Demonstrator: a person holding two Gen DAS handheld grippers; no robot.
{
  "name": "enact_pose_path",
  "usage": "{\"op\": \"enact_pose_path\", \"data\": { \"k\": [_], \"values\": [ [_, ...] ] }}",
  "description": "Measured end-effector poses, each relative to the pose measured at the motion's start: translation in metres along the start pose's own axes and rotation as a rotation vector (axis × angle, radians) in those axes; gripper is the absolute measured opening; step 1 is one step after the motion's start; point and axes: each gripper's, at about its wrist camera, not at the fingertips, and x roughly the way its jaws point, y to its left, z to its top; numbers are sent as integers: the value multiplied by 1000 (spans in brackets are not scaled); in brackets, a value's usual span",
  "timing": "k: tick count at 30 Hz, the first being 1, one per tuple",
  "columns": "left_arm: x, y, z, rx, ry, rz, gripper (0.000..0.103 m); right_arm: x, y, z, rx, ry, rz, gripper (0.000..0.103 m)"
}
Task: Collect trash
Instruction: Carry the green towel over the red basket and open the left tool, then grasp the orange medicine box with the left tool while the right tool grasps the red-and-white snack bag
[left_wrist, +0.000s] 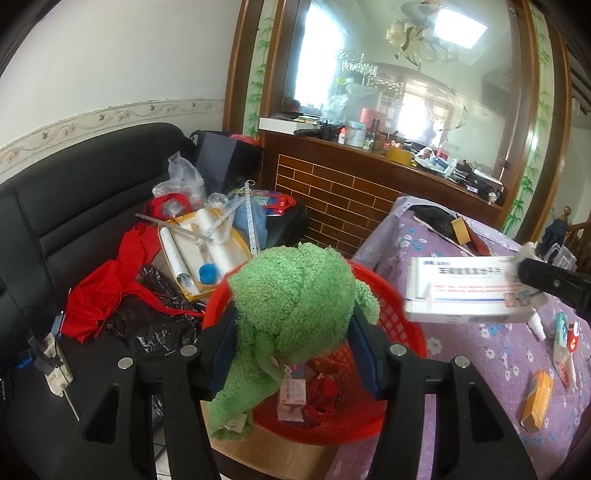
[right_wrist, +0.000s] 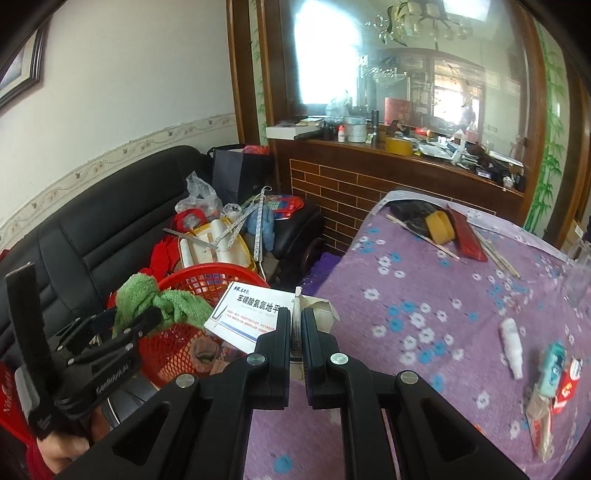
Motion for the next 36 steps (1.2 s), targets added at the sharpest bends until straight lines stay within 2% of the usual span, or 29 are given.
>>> {"op": "enact_pose_path", "data": {
  "k": [2,4,7,9,14,16,24,27,33,36],
  "values": [
    [1,4,2,-6,0,-3,59,11,5,8,3,6,13,8],
    [-1,7,5,-17,-8,-2,71,22,14,15,-12,9,17,8],
    [-9,8,7,-20,-29,-9,75,27,16,19,-2,8,29,24],
    [-16,3,7,-6,-36,-30,75,22,12,18,8,1,39,28],
    [-34,-34,0,66,-52,-96,79,-14,-20,3,74,-32,30,55],
    [-41,-56,-6,97,-54,-132,82,-29,-37,-10,99,-38,6,56],
    [-47,-153,-39,272,8,-277,83,-83,-125,-83,225,0,-71,56],
    [-45,-184,-51,321,37,-328,84,-109,-169,-113,301,-1,-137,57],
    [-32,-239,-76,404,154,-422,87,-149,-239,-154,442,-14,-207,57],
    [-23,-267,-92,469,209,-438,87,-162,-267,-171,505,-24,-218,58]
  ]
}}
